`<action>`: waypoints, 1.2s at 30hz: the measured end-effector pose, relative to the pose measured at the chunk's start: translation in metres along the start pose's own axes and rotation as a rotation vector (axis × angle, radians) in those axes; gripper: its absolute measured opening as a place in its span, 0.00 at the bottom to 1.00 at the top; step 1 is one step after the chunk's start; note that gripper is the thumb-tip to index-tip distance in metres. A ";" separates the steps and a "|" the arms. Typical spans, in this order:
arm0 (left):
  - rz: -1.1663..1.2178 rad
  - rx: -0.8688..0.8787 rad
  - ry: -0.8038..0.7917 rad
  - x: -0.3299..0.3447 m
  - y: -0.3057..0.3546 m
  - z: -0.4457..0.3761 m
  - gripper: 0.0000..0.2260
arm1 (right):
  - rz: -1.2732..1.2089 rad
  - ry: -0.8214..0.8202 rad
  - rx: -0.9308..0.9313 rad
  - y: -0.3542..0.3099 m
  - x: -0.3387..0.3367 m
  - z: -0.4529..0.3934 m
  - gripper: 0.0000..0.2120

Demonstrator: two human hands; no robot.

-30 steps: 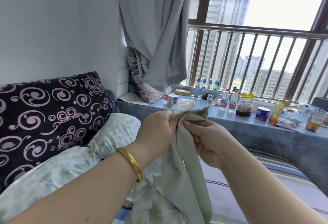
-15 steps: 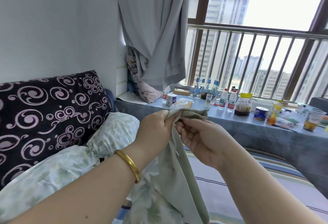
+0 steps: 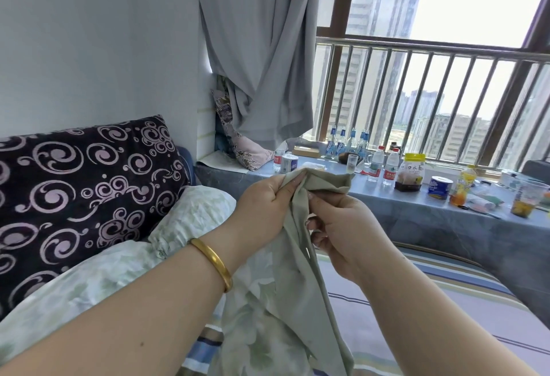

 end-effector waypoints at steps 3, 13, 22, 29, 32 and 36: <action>-0.054 0.058 -0.088 0.008 0.005 0.002 0.18 | -0.012 0.009 -0.034 -0.001 -0.004 0.000 0.15; 0.000 -0.223 -0.057 0.018 -0.001 0.001 0.22 | 0.698 0.112 -0.401 -0.036 -0.004 0.004 0.13; -0.007 -0.280 -0.010 0.016 -0.001 0.001 0.27 | 1.025 0.033 -0.644 -0.045 0.006 0.015 0.08; 0.051 -0.364 -0.042 0.013 -0.015 0.003 0.22 | 1.065 -0.022 -0.694 -0.039 0.008 0.020 0.05; 0.097 -0.362 -0.090 0.013 -0.020 0.004 0.20 | 0.805 -0.009 -0.464 -0.035 -0.004 0.014 0.07; 0.287 -0.220 -0.139 0.018 -0.011 0.008 0.31 | 0.152 0.048 -0.038 -0.019 -0.013 0.009 0.11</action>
Point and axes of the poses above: each hand's wrist, its own z-axis away from the middle knuckle, its own x-axis out of the palm, y = z × x, the point moved 7 cm from there along -z, towards the middle knuckle, and after that the axes turned 15 degrees about -z, right-handed, at the moved point
